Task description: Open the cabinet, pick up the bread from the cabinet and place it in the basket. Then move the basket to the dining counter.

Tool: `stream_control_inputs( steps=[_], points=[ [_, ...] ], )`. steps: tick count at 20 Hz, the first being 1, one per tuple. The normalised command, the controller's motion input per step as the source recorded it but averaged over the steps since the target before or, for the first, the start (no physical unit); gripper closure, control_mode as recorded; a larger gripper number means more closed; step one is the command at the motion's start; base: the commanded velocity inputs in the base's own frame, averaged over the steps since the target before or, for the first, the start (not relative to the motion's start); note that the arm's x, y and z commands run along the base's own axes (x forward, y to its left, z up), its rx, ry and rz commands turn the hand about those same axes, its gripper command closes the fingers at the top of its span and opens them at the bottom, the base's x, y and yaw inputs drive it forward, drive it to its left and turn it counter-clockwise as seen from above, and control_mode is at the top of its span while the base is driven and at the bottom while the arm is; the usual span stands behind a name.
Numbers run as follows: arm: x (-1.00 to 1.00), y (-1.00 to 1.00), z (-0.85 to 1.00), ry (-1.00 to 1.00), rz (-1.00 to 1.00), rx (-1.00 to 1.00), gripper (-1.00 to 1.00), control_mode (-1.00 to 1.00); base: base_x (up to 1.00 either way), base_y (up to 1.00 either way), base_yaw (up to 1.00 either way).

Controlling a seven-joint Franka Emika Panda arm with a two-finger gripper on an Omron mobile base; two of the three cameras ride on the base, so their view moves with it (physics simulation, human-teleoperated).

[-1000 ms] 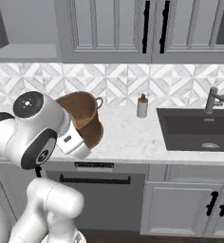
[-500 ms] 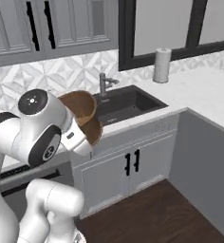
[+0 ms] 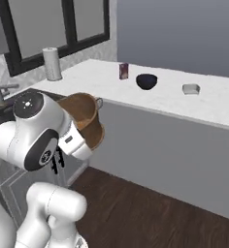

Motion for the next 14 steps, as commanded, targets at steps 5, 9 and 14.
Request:
stream_control_inputs(
  steps=[5, 9, 14],
  points=[
    [0.0, 0.0, 0.0, 0.0, 0.0, 0.0, 1.0, 1.0, 0.95, -0.46, -0.44],
    [0.0, 0.0, 0.0, 0.0, 0.0, 0.0, 1.0, 1.0, 1.0, -0.07, -0.3],
    [0.0, 0.0, 0.0, 0.0, 0.0, 0.0, 1.0, 1.0, 0.91, 0.0, -0.14]
  ],
)
